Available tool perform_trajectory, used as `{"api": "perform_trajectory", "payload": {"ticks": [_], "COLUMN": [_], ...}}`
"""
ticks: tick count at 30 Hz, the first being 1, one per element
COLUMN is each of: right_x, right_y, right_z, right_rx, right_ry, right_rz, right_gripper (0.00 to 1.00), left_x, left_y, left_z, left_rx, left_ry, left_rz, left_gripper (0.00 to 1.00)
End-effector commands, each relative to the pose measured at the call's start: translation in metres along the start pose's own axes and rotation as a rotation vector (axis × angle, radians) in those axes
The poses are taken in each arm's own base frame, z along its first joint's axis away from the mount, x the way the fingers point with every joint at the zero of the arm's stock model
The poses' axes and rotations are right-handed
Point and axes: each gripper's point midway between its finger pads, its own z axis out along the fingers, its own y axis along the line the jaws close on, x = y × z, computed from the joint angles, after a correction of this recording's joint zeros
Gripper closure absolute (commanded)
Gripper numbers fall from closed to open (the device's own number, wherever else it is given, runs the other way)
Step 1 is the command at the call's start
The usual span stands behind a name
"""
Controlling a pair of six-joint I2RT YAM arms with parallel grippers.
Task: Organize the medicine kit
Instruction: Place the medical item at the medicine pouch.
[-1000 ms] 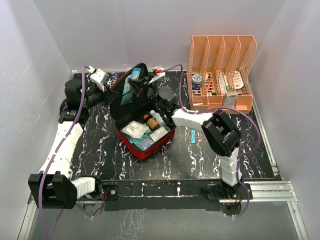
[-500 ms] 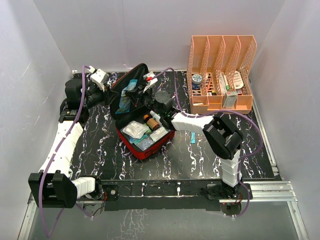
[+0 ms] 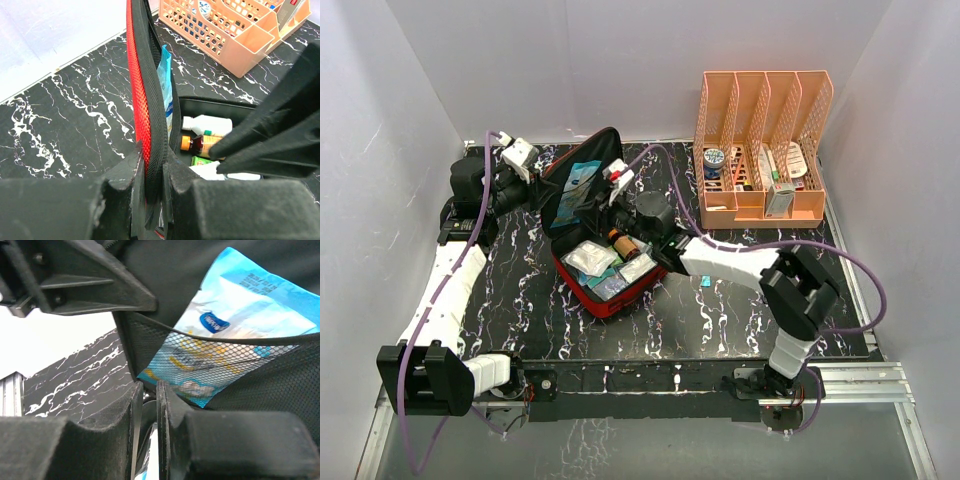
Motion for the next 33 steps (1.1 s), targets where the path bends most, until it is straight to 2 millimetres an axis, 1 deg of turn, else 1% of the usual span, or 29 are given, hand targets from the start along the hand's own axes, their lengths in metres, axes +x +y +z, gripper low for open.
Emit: {"api": "perform_trajectory", "payload": {"ticks": [1,4,7,9,13,14,15,16,19,22,25,28,31,33], "right_x": [-0.047,-0.055,-0.067,-0.076,-0.087,-0.090,-0.087,-0.090,-0.099,-0.104,-0.104,-0.104,-0.102,-0.098], "right_y": [0.009,-0.011,-0.029,-0.034,-0.049,-0.053,-0.059,-0.063,-0.067,-0.069,-0.068,-0.070,-0.071,-0.067], "right_z": [-0.023,-0.033,-0.032,-0.024,-0.004,0.001,0.007,0.011,0.023,0.031,0.033,0.031,0.030,0.032], "right_rx": [0.033,0.139,0.187,0.191,0.200,0.204,0.208,0.209,0.191,0.158,0.109,0.066,0.013,-0.039], "right_ry": [-0.079,-0.118,-0.164,-0.182,-0.206,-0.218,-0.218,-0.226,-0.252,-0.257,-0.238,-0.216,-0.187,-0.164], "right_rz": [-0.058,-0.052,-0.033,-0.043,-0.056,-0.057,-0.058,-0.059,-0.061,-0.073,-0.094,-0.114,-0.126,-0.128], "right_gripper": [0.83,0.82,0.80,0.77,0.68,0.67,0.66,0.66,0.65,0.60,0.52,0.48,0.48,0.53], "left_x": [-0.020,-0.021,-0.022,-0.022,-0.022,-0.023,-0.023,-0.022,-0.022,-0.023,-0.021,-0.019,-0.018,-0.018], "left_y": [-0.013,-0.013,-0.014,-0.015,-0.020,-0.020,-0.021,-0.022,-0.024,-0.026,-0.029,-0.030,-0.032,-0.033], "left_z": [-0.004,-0.004,-0.004,-0.004,-0.005,-0.005,-0.006,-0.006,-0.007,-0.008,-0.008,-0.007,-0.007,-0.007], "left_rx": [0.051,0.053,0.060,0.063,0.079,0.080,0.082,0.085,0.093,0.099,0.107,0.115,0.124,0.135], "left_ry": [-0.043,-0.044,-0.044,-0.044,-0.040,-0.041,-0.040,-0.038,-0.036,-0.037,-0.030,-0.027,-0.024,-0.024], "left_rz": [0.040,0.040,0.039,0.042,0.045,0.049,0.050,0.049,0.051,0.054,0.053,0.053,0.053,0.055], "left_gripper": [1.00,1.00,1.00,1.00,1.00,1.00,1.00,1.00,1.00,1.00,1.00,1.00,1.00,1.00]}}
